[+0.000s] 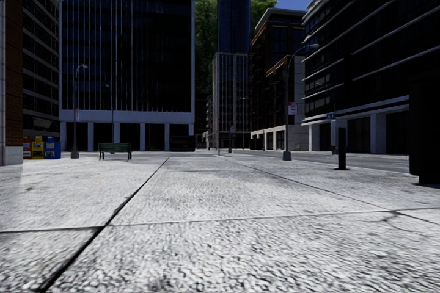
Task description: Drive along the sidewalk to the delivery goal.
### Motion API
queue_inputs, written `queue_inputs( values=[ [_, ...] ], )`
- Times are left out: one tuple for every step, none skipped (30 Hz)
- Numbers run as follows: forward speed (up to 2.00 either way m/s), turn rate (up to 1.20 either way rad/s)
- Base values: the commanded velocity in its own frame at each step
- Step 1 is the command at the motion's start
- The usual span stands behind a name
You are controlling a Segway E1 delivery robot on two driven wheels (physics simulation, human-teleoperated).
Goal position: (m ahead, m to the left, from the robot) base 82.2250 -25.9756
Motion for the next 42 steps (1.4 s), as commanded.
queue_inputs(
  values=[
    [2.00,-0.25],
    [2.00,-0.25],
    [2.00,-0.25],
    [2.00,-0.25],
    [2.00,-0.25],
    [2.00,-0.25],
    [2.00,-0.25],
    [2.00,-0.25],
    [2.00,-0.24],
    [2.00,-0.16],
    [2.00,-0.16],
    [2.00,-0.08],
    [2.00,0.00],
    [2.00,0.00],
    [2.00,0.00],
    [2.00,0.00],
    [2.00,0.00],
    [2.00,0.00],
    [2.00,0.00],
    [2.00,0.00],
    [2.00,0.00],
    [2.00,0.00],
    [2.00,0.00],
    [2.00,0.00],
    [2.00,0.00],
    [2.00,-0.01],
    [2.00,-0.01],
    [2.00,-0.11],
    [2.00,-0.21],
    [2.00,-0.21],
    [2.00,-0.25],
    [2.00,-0.26],
    [2.00,-0.26],
    [2.00,-0.26],
    [2.00,-0.26],
    [2.00,-0.26],
    [2.00,-0.26],
    [2.00,-0.26],
    [2.00,-0.26],
    [2.00,-0.15],
    [2.00,0.00],
    [2.00,0.00]
  ],
)
